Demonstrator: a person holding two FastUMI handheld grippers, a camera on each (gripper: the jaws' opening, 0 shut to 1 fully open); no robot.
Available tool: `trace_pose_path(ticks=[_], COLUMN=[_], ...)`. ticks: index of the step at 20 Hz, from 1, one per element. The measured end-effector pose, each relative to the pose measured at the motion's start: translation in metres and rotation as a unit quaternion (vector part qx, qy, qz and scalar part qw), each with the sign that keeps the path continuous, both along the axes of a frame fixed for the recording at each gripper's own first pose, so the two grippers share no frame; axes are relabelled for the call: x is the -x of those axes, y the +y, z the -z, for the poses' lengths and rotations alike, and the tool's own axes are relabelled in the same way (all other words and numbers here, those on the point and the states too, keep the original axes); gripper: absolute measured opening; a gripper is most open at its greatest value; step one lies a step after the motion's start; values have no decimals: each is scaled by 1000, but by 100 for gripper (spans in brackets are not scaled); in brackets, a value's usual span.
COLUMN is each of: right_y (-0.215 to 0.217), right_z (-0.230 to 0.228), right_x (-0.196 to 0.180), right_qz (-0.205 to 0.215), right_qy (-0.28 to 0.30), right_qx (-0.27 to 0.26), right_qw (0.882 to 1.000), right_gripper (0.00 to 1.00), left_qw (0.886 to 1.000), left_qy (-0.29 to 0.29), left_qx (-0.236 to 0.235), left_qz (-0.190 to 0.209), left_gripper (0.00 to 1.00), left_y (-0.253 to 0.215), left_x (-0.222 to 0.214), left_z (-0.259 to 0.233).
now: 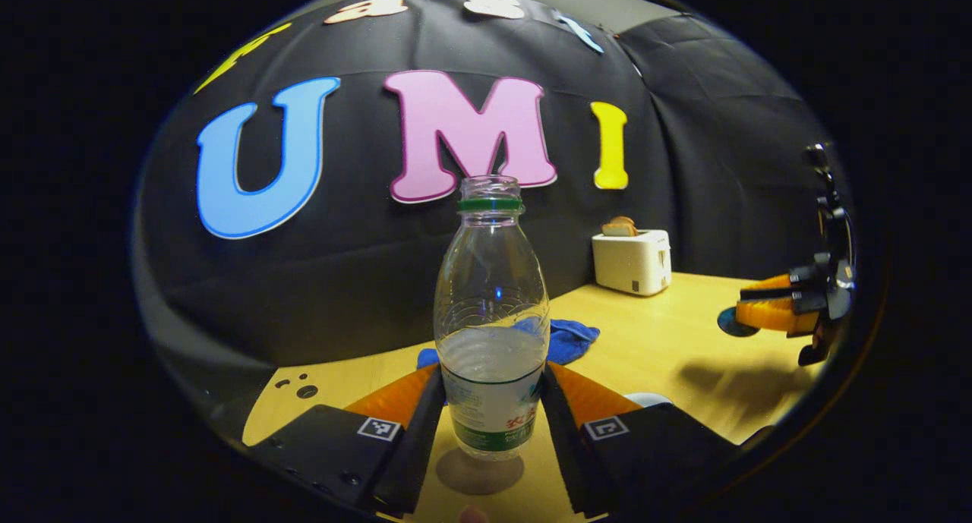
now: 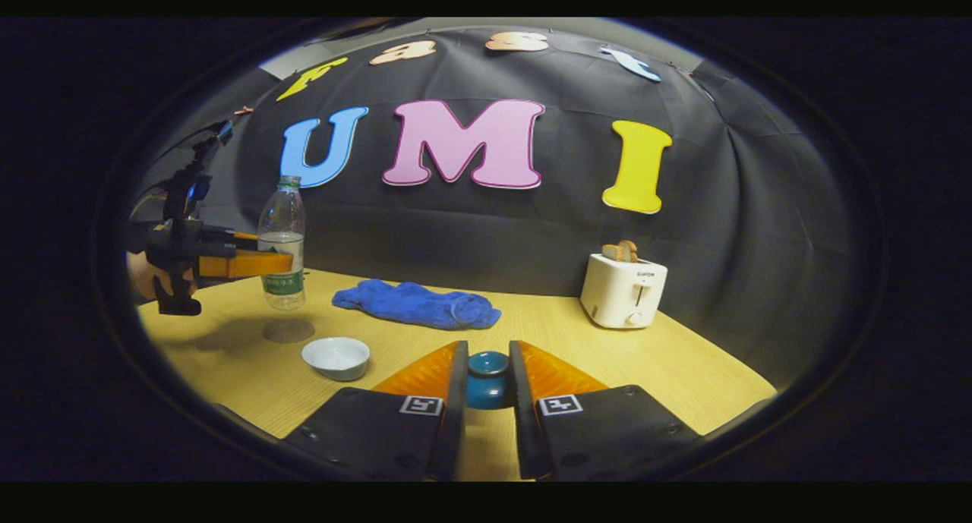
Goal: Open the teacup lid with one hand, grasp the water bottle and pour water into the teacup with the other hand; after pouring, place the water bottle on the coaster and then close the teacup lid.
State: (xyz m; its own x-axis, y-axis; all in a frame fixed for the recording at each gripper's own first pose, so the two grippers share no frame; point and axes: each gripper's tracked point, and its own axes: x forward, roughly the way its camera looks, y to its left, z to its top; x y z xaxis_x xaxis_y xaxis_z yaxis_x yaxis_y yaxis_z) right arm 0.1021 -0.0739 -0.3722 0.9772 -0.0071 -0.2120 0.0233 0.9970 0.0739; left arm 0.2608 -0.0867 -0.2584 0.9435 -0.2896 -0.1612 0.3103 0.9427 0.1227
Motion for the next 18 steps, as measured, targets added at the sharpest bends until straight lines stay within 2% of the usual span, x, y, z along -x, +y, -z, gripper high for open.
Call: trace_pose_path(ticks=[1,6,10,11,14,15,16,18], right_y=[0,3,3,3,3,4,5,7], right_z=[0,1,3,2,3,3,3,3], right_x=[0,-3,-5,-5,-7,-6,-7,-8], right_qz=[-1,-4,-7,-6,-7,-7,-8,-9], right_qy=[0,1,2,2,2,2,2,2], right_qx=[1,0,0,-1,-2,-2,-3,-4], right_qw=[1000,1000,1000,1000,1000,1000,1000,1000], right_gripper=[36,36,36,31,31,31,31,31], left_qw=[1000,996,995,994,995,995,995,994], left_qy=[7,36,57,60,57,57,57,66], left_qx=[11,60,59,59,66,67,69,71], left_qz=[-6,-46,-62,-65,-54,-53,-54,-57], left_gripper=[72,73,73,74,75,81,77,80], left_y=[6,31,44,46,44,44,45,46], left_x=[0,-9,-14,-14,-12,-12,-13,-11], left_z=[2,42,70,74,78,80,80,86])
